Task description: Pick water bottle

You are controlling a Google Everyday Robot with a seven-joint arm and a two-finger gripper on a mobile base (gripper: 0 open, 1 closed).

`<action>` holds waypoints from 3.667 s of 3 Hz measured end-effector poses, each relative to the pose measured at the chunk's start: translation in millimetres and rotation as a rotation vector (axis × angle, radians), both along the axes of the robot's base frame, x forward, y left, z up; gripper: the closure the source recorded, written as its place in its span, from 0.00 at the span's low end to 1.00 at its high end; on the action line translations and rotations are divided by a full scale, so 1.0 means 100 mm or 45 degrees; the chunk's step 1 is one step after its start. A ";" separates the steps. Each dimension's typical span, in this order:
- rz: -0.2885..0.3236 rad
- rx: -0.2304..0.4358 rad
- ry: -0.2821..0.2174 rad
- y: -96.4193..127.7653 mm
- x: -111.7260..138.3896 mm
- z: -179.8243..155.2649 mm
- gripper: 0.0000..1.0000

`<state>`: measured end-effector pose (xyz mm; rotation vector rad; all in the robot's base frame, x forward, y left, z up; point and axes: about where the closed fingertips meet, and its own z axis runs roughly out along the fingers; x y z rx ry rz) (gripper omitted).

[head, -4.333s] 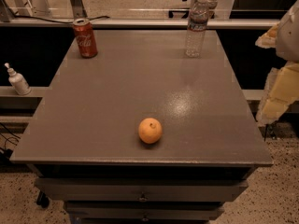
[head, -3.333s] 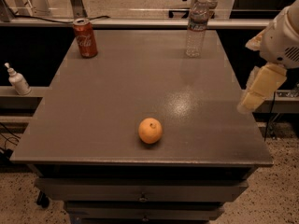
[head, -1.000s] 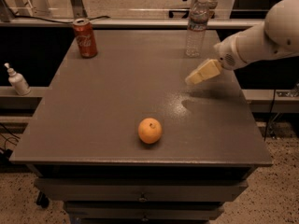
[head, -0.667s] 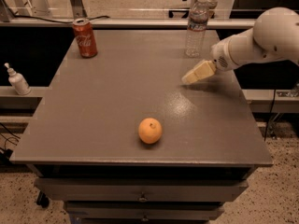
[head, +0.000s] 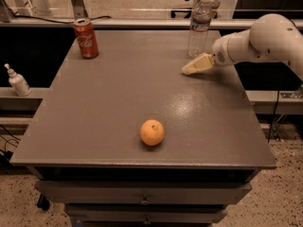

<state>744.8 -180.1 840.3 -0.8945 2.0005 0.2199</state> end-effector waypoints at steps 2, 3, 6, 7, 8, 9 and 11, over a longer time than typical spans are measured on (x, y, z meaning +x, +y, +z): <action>-0.148 0.269 -0.133 -0.37 0.37 0.30 0.00; -0.182 0.431 -0.171 -0.43 0.46 0.38 0.00; -0.067 0.657 -0.216 0.09 0.83 0.61 0.15; -0.031 0.662 -0.211 0.21 0.85 0.63 0.39; 0.000 0.663 -0.215 0.30 0.77 0.67 0.62; 0.052 0.666 -0.247 0.43 0.59 0.84 0.85; 0.222 0.754 -0.289 0.89 0.03 1.38 1.00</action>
Offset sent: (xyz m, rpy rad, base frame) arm 0.0520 -0.0646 0.0544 0.3576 -0.1672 -0.1850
